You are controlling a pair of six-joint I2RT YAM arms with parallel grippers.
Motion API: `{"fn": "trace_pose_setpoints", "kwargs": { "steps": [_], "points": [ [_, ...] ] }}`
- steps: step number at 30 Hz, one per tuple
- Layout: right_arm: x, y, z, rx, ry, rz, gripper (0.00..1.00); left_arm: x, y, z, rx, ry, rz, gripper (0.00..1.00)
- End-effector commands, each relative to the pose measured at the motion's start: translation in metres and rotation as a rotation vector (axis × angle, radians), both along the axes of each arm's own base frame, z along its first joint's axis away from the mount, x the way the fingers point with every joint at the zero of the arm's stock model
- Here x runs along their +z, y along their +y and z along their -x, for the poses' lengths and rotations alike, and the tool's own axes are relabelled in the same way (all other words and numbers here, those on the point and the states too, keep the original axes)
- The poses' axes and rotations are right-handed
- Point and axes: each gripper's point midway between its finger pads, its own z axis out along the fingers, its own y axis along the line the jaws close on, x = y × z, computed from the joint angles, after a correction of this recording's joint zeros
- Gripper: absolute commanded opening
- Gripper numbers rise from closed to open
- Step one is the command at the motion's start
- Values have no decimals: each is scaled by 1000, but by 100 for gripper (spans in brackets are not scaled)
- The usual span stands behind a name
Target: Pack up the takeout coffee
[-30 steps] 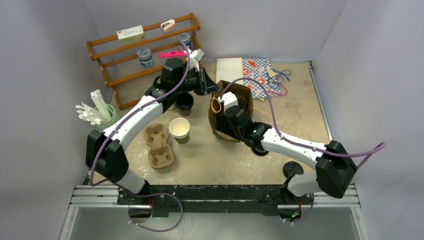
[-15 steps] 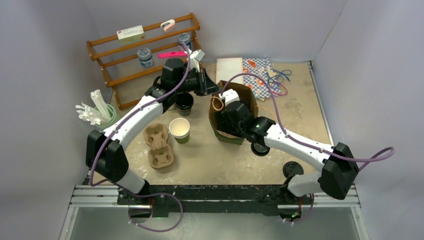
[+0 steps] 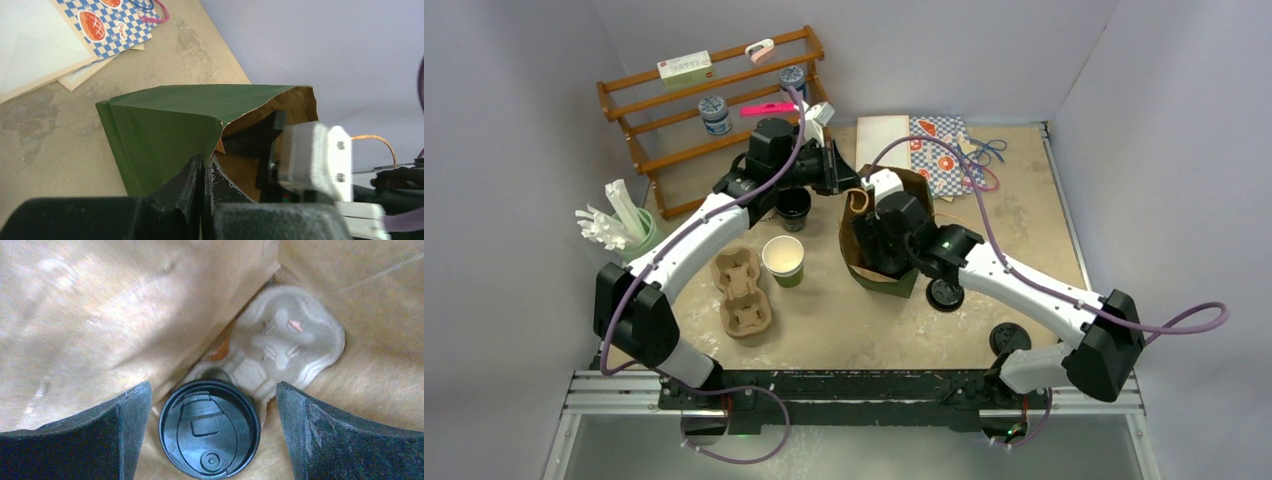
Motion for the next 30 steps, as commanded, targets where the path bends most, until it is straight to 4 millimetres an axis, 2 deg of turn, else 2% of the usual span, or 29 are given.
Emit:
{"fn": "trace_pose_setpoints", "kwargs": {
  "steps": [1, 4, 10, 13, 16, 20, 22, 25, 30],
  "points": [
    [59, 15, 1, 45, -67, -156, 93, 20, 5, 9, 12, -25, 3, 0],
    [81, 25, 2, 77, -84, -219, 92, 17, 6, 5, 40, 20, -16, 0],
    [110, 38, 2, 103, -92, -293, 93, -2, 14, -11, 139, 130, -109, 0],
    [143, 38, -3, 87, -158, -342, 93, -10, 15, -24, 172, 157, -155, 0],
    [175, 32, -7, 44, -204, -374, 92, -8, 9, -35, 202, 211, -147, 0],
    [208, 31, -8, 45, -216, -374, 83, -10, 3, -47, 217, 243, -146, 0],
    [230, 26, -9, 21, -226, -371, 79, -9, 1, -53, 230, 232, -145, 0],
    [249, 7, -16, -105, -235, -354, 79, -5, -4, -65, 229, 190, -138, 0],
    [240, -44, -26, -311, -175, -266, 83, -9, -14, -84, 216, 177, -158, 2]
  ]
}}
